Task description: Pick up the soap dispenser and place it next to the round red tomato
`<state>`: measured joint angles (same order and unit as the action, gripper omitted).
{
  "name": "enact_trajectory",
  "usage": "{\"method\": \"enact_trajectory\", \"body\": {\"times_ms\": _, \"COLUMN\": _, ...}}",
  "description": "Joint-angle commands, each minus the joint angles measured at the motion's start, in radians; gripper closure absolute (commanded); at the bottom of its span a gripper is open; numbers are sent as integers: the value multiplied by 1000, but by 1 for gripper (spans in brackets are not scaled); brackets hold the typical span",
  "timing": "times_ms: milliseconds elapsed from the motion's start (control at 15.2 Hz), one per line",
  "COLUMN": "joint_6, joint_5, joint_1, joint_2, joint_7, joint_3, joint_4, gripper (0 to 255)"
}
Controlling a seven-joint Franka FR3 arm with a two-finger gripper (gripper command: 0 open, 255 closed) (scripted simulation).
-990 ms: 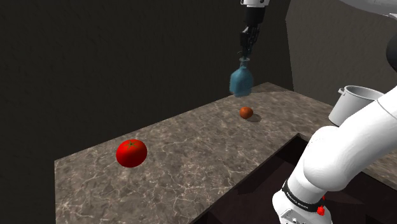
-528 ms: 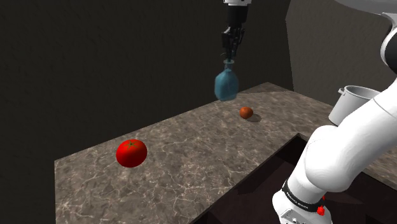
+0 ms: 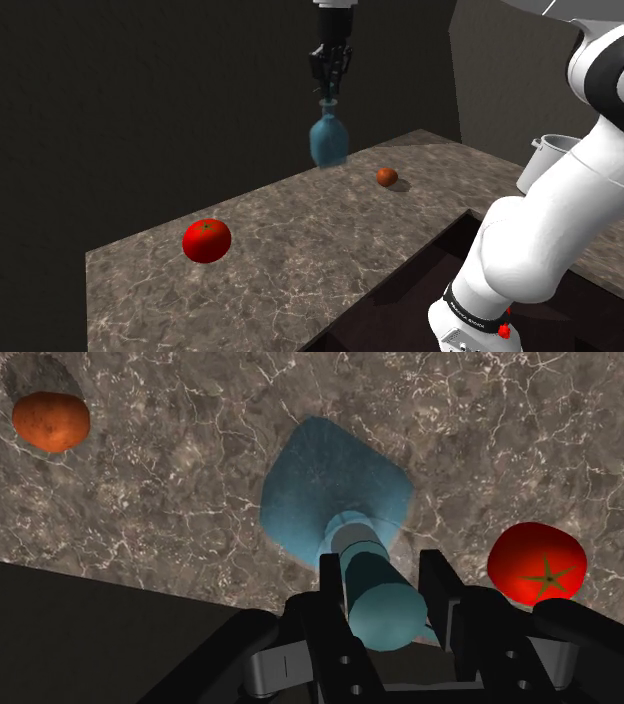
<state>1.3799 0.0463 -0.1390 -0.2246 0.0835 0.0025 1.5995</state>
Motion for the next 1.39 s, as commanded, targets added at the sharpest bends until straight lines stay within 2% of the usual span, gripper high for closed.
{"method": "enact_trajectory", "body": {"times_ms": 0, "joint_6": -8, "joint_5": -6, "joint_1": -19, "joint_2": 29, "joint_7": 53, "joint_3": 32, "joint_4": -35, "gripper": 255}}
{"method": "enact_trajectory", "body": {"times_ms": 462, "joint_6": -38, "joint_5": -4, "joint_1": -86, "joint_2": 187, "joint_7": 216, "joint_3": 128, "joint_4": -216, "gripper": 255}}
{"method": "enact_trajectory", "body": {"times_ms": 792, "joint_6": -91, "joint_5": 26, "joint_1": -155, "joint_2": 354, "joint_7": 334, "joint_3": 190, "joint_4": -428, "gripper": 255}}
{"method": "enact_trajectory", "body": {"times_ms": 1320, "joint_6": 49, "joint_5": 9, "joint_1": -145, "joint_2": 281, "joint_7": 331, "joint_3": 184, "joint_4": -216, "gripper": 255}}
